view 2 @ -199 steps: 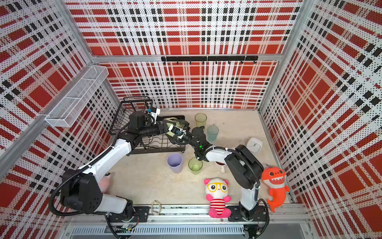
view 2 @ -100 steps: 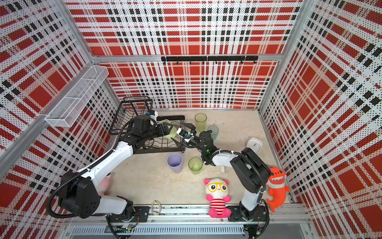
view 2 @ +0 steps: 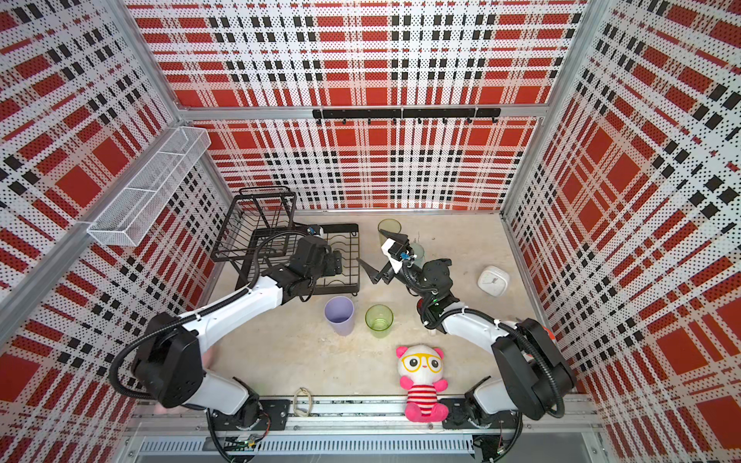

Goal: Load cups into a dish rack
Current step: Place the cup on the dish rack.

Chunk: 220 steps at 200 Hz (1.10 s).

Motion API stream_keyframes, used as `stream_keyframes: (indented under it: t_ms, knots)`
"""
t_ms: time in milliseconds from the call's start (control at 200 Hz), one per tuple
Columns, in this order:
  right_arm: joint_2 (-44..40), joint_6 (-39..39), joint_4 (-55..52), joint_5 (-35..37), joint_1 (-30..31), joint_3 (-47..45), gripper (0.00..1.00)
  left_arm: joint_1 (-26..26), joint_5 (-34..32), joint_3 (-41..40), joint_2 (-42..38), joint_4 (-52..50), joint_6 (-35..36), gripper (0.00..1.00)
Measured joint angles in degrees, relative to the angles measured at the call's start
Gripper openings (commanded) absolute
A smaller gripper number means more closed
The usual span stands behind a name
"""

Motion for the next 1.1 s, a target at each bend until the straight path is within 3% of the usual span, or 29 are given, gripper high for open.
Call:
stream_keyframes:
  t_ms: [140,396,742,1102]
  knots:
    - [-1.14,1.05,-1.07,-0.02,-0.13,-0.63,1.00,-0.48,-1.70,-0.13,2.03,0.26,-1.73,0.60]
    - [-2.43,1.44,-3.96,-0.22,-0.13,-0.81,1.00,3.19,-2.45,-0.72,3.41,2.95,-2.03,0.60]
    - [-2.82,1.44,-8.22,-1.29,-0.13,-0.26,1.00,5.62,-0.52,-7.58,4.46,7.26,-0.63,0.61]
    - [-2.82,1.81,-10.82,-2.54,-0.13,2.19,1.00,6.43,-0.66,-7.80,4.98,8.24,-0.55,0.68]
